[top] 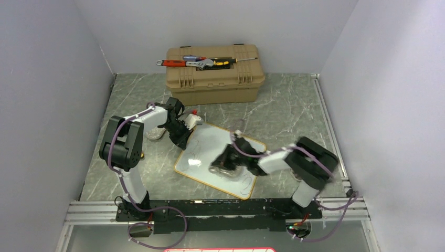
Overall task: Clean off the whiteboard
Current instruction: Erase the whiteboard at the center of the board.
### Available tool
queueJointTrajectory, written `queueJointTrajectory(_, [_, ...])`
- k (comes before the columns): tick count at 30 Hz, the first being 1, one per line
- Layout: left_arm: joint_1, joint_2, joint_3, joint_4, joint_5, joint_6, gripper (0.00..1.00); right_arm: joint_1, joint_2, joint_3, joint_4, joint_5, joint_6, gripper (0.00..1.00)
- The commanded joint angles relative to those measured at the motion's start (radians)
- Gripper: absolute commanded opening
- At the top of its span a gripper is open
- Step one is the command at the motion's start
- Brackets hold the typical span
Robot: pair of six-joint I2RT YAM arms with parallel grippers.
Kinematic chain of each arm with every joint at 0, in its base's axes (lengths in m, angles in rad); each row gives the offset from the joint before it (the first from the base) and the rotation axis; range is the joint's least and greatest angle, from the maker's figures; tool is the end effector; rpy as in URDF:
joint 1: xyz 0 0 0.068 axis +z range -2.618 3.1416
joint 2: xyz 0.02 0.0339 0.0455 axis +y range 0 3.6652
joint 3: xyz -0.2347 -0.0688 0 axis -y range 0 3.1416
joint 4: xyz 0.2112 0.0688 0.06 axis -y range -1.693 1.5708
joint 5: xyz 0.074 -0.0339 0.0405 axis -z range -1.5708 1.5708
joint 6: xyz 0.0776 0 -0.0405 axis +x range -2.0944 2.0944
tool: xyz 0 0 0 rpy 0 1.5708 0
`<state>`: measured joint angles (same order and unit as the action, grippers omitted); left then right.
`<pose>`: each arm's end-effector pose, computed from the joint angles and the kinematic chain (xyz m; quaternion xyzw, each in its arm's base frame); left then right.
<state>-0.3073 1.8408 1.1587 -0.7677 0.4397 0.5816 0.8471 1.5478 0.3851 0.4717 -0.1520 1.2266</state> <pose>0.2777 -0.1228 0.1100 0.4307 0.8738 -0.2076 0.0882 0.1697 0.2098 0.0820 0.1384 0.8921 0.4005 0.1570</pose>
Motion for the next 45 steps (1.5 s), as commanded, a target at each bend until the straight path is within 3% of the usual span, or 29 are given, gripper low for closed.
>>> queueJointTrajectory(1, [-0.036, 0.091, -0.058, -0.024, -0.012, 0.021, 0.03, 0.083, 0.382, 0.265, -0.115, -0.006, -0.127, 0.00])
queueJointTrajectory(3, [-0.036, 0.094, -0.060, -0.023, -0.013, 0.019, 0.03, 0.098, 0.445, 0.335, -0.118, -0.022, -0.128, 0.00])
queueJointTrajectory(6, [-0.036, 0.087, -0.067, -0.016, -0.017, 0.023, 0.03, 0.099, 0.380, 0.283, -0.161, -0.014, -0.121, 0.00])
queueJointTrajectory(13, [-0.035, 0.074, -0.075, -0.015, -0.021, 0.034, 0.03, 0.101, -0.044, -0.115, -0.567, 0.071, -0.017, 0.00])
queueJointTrajectory(16, [-0.035, 0.071, -0.082, -0.012, -0.021, 0.039, 0.03, 0.129, -0.256, -0.142, -0.774, 0.140, 0.024, 0.00])
queueJointTrajectory(19, [-0.035, 0.072, -0.087, -0.008, -0.022, 0.040, 0.03, 0.144, -0.297, -0.086, -0.849, 0.198, 0.014, 0.00])
queueJointTrajectory(21, [-0.036, 0.074, -0.083, -0.008, -0.015, 0.036, 0.03, 0.144, -0.217, -0.032, -0.801, 0.201, -0.013, 0.00])
queueJointTrajectory(24, [-0.035, 0.076, -0.079, -0.007, -0.003, 0.029, 0.03, 0.151, -0.004, 0.063, -0.582, 0.160, -0.043, 0.00])
queueJointTrajectory(27, [-0.036, 0.088, -0.065, -0.015, 0.005, 0.023, 0.03, 0.175, 0.243, 0.255, -0.395, 0.136, -0.082, 0.00])
queueJointTrajectory(31, [-0.036, 0.091, -0.064, -0.017, 0.002, 0.025, 0.03, 0.213, 0.498, 0.665, -0.437, 0.183, -0.159, 0.00])
queueJointTrajectory(34, [-0.036, 0.094, -0.062, -0.023, 0.004, 0.023, 0.03, 0.218, 0.595, 0.792, -0.434, 0.219, -0.137, 0.00])
queueJointTrajectory(38, [-0.036, 0.085, -0.070, -0.022, 0.001, 0.028, 0.03, 0.201, 0.559, 0.691, -0.358, 0.222, -0.042, 0.00])
queueJointTrajectory(45, [-0.035, 0.079, -0.082, -0.023, -0.005, 0.045, 0.03, 0.180, 0.213, 0.108, -0.213, 0.317, 0.124, 0.00])
